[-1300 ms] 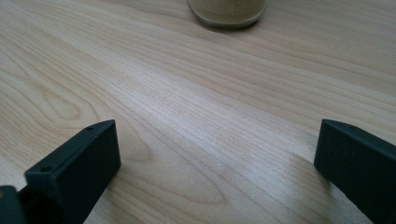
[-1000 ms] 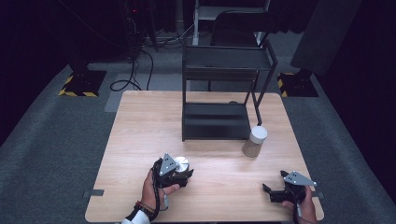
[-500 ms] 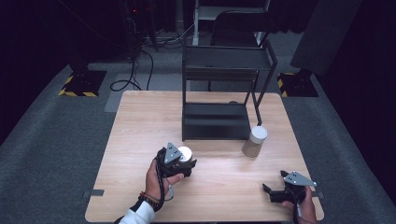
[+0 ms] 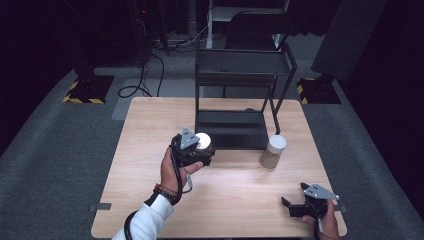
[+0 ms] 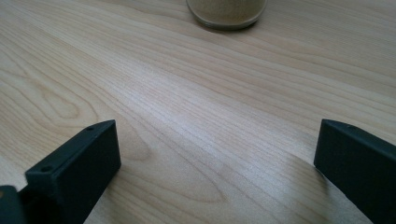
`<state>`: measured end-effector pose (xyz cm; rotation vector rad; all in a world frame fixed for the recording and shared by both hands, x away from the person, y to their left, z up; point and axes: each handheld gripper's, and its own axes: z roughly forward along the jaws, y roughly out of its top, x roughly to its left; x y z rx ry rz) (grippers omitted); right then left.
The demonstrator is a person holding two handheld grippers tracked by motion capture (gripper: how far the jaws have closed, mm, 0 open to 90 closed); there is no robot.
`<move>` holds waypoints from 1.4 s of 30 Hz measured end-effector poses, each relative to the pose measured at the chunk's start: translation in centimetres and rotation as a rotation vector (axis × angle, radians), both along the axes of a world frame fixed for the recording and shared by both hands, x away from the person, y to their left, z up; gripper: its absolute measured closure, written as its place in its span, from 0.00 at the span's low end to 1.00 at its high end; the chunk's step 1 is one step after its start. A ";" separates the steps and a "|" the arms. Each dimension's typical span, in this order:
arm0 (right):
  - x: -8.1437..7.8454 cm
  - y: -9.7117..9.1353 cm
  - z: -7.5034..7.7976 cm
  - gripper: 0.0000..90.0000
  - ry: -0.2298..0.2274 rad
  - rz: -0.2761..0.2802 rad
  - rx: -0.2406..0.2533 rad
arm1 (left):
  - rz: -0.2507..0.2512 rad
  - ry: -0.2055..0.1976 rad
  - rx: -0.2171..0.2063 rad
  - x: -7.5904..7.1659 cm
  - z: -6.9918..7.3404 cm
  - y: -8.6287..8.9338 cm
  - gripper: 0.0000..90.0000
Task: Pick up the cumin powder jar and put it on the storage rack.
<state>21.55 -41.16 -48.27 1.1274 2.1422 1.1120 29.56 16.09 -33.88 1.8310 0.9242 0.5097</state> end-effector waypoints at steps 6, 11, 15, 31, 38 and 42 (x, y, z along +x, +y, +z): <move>0.0 0.0 0.0 0.00 0.001 0.000 0.000 | -0.020 -0.036 0.006 1.4 3.2 -1.0 0.35; 0.0 0.0 0.0 0.00 0.000 0.000 0.000 | -0.032 -0.048 0.005 2.3 4.7 -1.6 0.35; 0.0 0.0 0.0 0.00 0.001 0.002 0.001 | -0.051 -0.058 0.006 3.3 6.2 -2.3 0.35; 0.2 -0.1 0.1 0.00 0.010 0.003 0.006 | -0.044 -0.068 -0.031 6.2 9.2 -2.8 0.35; 0.3 -0.2 0.1 0.00 0.014 0.003 0.008 | -0.038 -0.080 -0.055 7.2 10.7 -2.8 0.35; 0.3 -0.2 0.1 0.00 0.014 0.003 0.008 | -0.048 -0.093 -0.053 7.7 11.7 -2.9 0.35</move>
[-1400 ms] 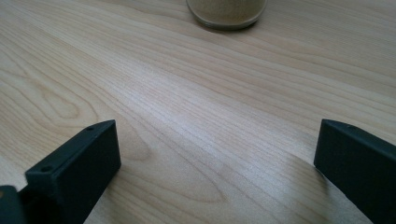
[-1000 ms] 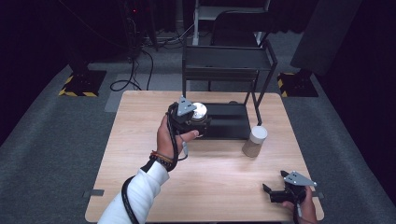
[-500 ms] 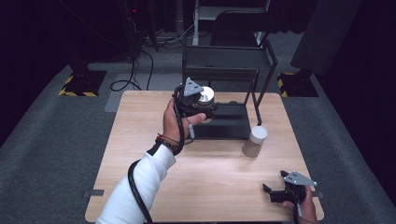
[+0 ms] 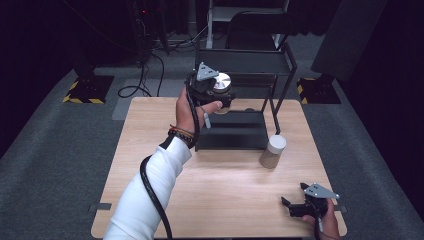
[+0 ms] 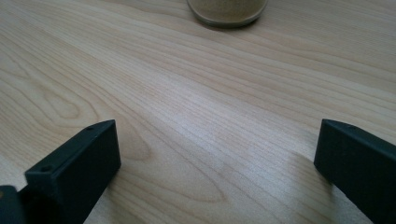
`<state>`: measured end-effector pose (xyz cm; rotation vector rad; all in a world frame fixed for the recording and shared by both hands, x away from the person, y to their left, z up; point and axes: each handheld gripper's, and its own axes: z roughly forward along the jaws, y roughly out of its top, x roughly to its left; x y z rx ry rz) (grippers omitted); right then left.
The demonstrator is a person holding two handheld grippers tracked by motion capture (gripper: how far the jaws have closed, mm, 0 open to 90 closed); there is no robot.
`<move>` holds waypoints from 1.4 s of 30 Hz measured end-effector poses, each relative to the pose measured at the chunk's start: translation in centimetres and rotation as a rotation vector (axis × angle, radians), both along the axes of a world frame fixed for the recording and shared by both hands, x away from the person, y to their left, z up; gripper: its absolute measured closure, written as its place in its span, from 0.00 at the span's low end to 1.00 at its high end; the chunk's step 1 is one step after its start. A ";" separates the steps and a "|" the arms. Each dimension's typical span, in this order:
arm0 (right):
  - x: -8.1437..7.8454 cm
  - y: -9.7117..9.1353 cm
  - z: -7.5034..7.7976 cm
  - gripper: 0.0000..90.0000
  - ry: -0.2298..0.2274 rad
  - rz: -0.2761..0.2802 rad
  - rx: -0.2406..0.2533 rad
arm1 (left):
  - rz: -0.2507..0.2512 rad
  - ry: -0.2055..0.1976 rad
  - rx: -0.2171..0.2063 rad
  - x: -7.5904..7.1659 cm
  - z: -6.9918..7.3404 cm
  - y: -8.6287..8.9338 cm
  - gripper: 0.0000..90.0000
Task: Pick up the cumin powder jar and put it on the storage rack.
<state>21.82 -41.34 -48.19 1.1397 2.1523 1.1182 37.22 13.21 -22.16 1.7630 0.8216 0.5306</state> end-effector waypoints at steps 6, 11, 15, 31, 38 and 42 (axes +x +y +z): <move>-0.1 0.1 0.0 0.00 -0.005 -0.002 -0.004 | -0.006 -0.020 0.026 0.3 1.4 -0.7 0.35; -0.2 0.1 0.0 0.00 -0.007 -0.004 -0.006 | -0.007 -0.007 0.041 0.8 2.7 -0.9 0.35; -0.2 0.2 0.0 0.00 -0.009 -0.005 -0.007 | 0.000 0.000 0.053 1.2 3.8 -1.1 0.35; -0.4 0.3 -0.1 0.00 -0.021 -0.009 -0.014 | 0.000 0.035 0.070 2.7 6.6 -1.3 0.35; -0.4 0.3 -0.1 0.00 -0.019 -0.010 -0.013 | 0.005 0.035 0.081 3.2 7.4 -1.7 0.35; -0.3 0.3 -0.1 0.00 -0.015 -0.009 -0.010 | 0.003 0.029 0.088 3.3 7.8 -1.9 0.35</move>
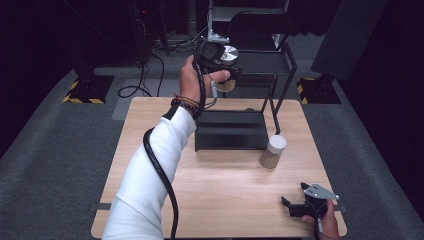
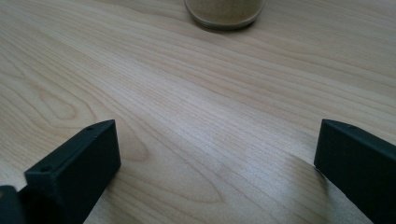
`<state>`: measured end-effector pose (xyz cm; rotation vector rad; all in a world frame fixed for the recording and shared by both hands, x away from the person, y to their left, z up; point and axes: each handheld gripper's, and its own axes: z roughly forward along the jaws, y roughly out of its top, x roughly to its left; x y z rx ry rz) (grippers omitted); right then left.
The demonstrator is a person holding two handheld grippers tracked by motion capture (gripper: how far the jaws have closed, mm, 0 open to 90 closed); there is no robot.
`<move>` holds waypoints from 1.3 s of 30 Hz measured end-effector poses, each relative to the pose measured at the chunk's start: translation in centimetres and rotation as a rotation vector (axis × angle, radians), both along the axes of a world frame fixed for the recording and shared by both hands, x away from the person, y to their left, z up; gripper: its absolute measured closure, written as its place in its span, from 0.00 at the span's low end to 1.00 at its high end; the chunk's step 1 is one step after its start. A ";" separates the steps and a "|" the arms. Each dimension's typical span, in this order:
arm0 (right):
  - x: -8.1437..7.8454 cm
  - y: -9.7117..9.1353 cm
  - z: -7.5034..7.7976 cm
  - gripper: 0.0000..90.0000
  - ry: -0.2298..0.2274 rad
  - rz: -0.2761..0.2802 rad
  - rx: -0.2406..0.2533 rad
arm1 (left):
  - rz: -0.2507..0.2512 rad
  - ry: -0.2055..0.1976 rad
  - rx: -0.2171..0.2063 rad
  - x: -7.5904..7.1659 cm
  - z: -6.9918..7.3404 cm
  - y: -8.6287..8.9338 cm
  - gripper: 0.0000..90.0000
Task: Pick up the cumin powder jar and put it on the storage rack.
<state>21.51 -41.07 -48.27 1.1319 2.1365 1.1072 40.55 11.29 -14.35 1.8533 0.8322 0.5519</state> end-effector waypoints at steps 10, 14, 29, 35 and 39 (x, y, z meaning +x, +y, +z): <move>0.0 0.0 0.0 0.00 -0.001 -0.001 -0.001 | 0.010 -0.005 0.019 1.3 1.1 -0.9 0.35; -0.1 0.1 0.0 0.00 -0.003 -0.002 -0.002 | 0.015 -0.007 0.012 2.2 1.2 -1.2 0.35; -0.2 0.2 -0.1 0.00 -0.009 -0.007 -0.005 | 0.027 -0.037 -0.004 5.1 1.1 -2.2 0.35; -0.2 0.2 -0.1 0.00 -0.009 -0.008 -0.005 | 0.026 -0.030 0.010 6.2 1.5 -2.7 0.35; -0.3 0.2 -0.1 0.00 -0.010 -0.009 -0.006 | 0.029 -0.032 0.020 6.7 1.6 -3.0 0.35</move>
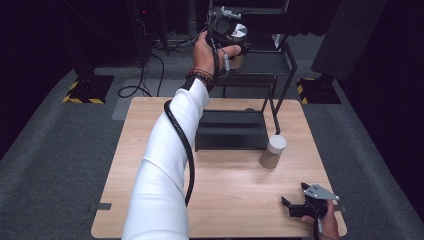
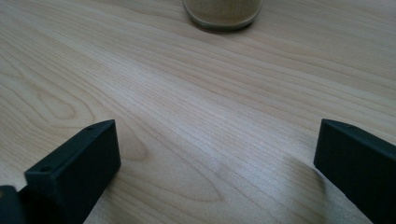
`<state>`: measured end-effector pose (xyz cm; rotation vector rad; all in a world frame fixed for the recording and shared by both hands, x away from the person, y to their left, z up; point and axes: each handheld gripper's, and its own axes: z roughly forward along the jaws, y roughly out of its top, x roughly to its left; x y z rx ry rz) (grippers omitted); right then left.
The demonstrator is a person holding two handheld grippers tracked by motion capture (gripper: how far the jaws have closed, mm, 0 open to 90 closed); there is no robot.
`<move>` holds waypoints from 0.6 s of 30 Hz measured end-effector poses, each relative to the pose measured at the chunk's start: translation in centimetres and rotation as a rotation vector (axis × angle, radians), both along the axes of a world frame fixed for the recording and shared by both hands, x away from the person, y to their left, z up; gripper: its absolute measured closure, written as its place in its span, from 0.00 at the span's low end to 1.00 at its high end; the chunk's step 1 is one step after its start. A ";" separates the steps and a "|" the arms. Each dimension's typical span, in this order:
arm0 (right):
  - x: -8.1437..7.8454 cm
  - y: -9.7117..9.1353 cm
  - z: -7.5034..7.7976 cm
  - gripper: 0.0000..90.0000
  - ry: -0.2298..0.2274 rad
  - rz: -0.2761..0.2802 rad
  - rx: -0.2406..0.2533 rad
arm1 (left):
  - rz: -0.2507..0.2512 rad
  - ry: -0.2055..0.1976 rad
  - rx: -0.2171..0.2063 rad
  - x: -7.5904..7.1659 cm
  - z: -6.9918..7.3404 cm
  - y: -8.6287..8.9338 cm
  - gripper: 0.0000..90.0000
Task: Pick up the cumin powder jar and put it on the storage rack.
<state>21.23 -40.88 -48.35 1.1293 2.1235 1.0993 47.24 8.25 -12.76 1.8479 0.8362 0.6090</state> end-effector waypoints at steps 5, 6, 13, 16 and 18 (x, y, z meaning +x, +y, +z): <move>0.0 0.0 0.0 0.00 0.000 -0.001 0.000 | 0.003 0.008 0.005 0.6 -0.1 -0.1 0.35; 0.0 0.0 0.0 0.00 0.000 -0.001 0.000 | 0.004 0.008 0.006 0.8 -0.1 -0.1 0.35; 0.0 0.0 0.0 0.00 0.000 -0.001 -0.001 | 0.009 0.027 0.016 1.7 -0.8 -0.2 0.35; 0.0 0.0 0.0 0.00 -0.001 -0.001 -0.001 | 0.005 0.033 0.020 2.1 -1.2 -0.3 0.35; 0.0 0.0 0.0 0.00 0.000 -0.001 0.000 | 0.003 0.030 0.030 2.3 -1.4 -0.5 0.35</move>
